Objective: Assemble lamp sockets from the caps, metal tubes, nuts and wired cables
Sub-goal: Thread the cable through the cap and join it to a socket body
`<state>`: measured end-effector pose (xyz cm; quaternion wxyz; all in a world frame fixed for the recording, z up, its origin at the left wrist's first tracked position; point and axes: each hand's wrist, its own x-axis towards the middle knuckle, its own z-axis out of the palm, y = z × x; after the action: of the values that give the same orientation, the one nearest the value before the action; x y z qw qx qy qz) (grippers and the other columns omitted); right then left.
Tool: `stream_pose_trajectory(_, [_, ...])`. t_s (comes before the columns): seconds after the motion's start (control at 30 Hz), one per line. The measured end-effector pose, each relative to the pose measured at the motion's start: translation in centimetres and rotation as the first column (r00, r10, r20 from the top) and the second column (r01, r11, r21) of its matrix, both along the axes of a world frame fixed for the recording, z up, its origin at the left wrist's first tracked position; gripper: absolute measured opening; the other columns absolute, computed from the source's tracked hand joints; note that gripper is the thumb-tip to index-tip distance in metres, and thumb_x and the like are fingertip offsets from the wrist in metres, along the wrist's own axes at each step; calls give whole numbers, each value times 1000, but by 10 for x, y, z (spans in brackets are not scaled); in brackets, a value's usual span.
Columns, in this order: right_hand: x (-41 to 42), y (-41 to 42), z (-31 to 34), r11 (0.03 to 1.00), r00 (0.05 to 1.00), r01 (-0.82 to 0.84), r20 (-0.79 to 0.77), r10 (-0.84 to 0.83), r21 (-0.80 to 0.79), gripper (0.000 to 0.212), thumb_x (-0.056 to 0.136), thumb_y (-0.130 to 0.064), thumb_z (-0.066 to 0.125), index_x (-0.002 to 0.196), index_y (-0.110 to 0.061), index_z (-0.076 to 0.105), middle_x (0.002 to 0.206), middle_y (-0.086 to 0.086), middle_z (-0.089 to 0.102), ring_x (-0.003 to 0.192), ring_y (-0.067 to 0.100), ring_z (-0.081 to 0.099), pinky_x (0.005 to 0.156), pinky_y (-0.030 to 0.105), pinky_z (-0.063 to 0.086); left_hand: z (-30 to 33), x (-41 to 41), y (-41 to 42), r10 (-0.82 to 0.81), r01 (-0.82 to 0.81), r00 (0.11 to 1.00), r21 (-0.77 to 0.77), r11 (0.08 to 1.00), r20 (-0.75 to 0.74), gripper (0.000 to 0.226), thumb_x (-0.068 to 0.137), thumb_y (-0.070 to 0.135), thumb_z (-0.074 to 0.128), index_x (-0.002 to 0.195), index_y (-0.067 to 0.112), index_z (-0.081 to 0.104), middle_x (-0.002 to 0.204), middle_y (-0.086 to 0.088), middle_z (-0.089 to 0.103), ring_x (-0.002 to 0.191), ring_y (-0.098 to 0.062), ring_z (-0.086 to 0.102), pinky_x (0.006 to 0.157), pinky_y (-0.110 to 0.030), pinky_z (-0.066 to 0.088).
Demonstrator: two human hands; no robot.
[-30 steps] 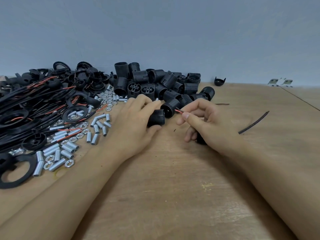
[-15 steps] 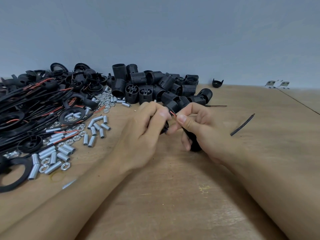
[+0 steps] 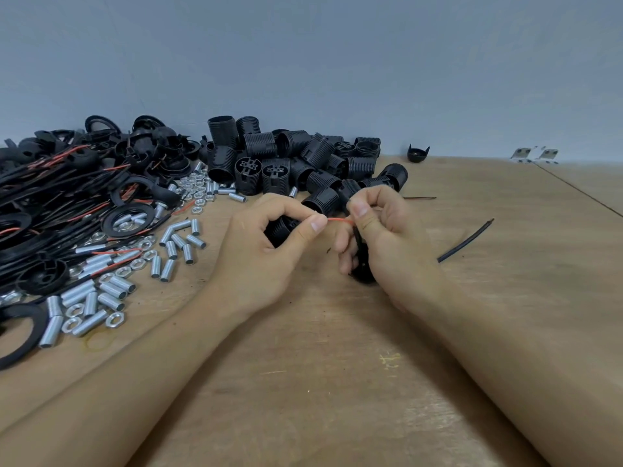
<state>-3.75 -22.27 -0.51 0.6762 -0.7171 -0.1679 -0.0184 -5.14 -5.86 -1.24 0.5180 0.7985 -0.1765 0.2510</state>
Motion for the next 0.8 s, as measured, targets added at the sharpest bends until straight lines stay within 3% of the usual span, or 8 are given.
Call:
stream_pose_trajectory(0.1, [1, -1, 1, 1000, 1000, 18, 4, -18, 24, 13, 104, -20, 46, 93, -16, 51, 55, -3, 57, 43, 15, 54, 47, 27, 45, -2, 2, 2, -18, 19, 999, 13, 1000, -28, 7, 93, 14, 68, 86, 15, 70, 69, 22, 62, 67, 7, 54, 69, -15, 37])
stream_pose_trajectory(0.2, [2, -1, 1, 1000, 998, 14, 60, -12, -20, 7, 96, -19, 62, 90, -16, 62, 55, -5, 58, 45, 10, 54, 51, 23, 47, -3, 4, 4, -17, 16, 998, -21, 1000, -56, 8, 94, 15, 67, 86, 14, 69, 67, 20, 61, 64, 3, 53, 67, -17, 37])
stream_pose_trajectory(0.37, [4, -2, 0, 1000, 997, 17, 77, -16, -19, 6, 92, -19, 68, 86, -18, 70, 60, -1, 63, 46, 9, 54, 51, 21, 47, -4, 5, 4, -11, 7, 995, -44, 999, -95, 10, 94, 16, 67, 85, 13, 68, 68, 16, 60, 62, 1, 53, 64, -18, 37])
stream_pose_trajectory(0.5, [6, -1, -1, 999, 998, 6, 63, -3, -41, 6, 91, -17, 69, 85, -18, 71, 60, -3, 63, 47, 6, 52, 50, 18, 45, -3, 3, 5, -22, 10, 989, -82, 997, -146, 11, 90, 27, 71, 95, 17, 68, 79, 12, 64, 69, 0, 57, 67, -21, 42])
stream_pose_trajectory(0.57, [8, -2, -1, 1000, 999, 24, 49, -24, -9, 7, 91, -17, 69, 84, -17, 70, 59, -3, 61, 46, 6, 51, 50, 19, 45, -3, 0, 7, -65, 51, 980, -81, 995, -187, 39, 78, 37, 76, 110, 19, 65, 97, 7, 69, 91, -6, 65, 83, -27, 51])
stream_pose_trajectory(0.63, [8, -2, -1, 999, 998, 49, 29, -49, 22, 8, 91, -17, 70, 82, -18, 70, 59, -3, 61, 47, 7, 51, 52, 20, 46, -1, -2, 8, -91, 85, 972, -37, 996, -217, 63, 65, 46, 81, 119, 20, 63, 109, 3, 69, 108, -13, 65, 98, -34, 50])
stream_pose_trajectory(0.7, [8, -3, -1, 997, 998, 62, 14, -63, 42, 7, 90, -18, 70, 83, -18, 71, 59, -3, 61, 50, 10, 53, 54, 21, 47, 0, -3, 9, -107, 115, 979, 35, 993, -175, 63, 58, 46, 84, 111, 15, 69, 108, -1, 71, 107, -17, 66, 97, -39, 51])
stream_pose_trajectory(0.8, [5, -6, 1, 996, 997, 72, 30, -74, 51, 7, 89, -16, 71, 82, -17, 72, 55, -1, 59, 50, 9, 53, 54, 19, 46, 1, -4, 7, -115, 117, 982, 6, 993, -147, 59, 51, 45, 92, 92, 10, 69, 99, -2, 72, 98, -20, 67, 91, -36, 52])
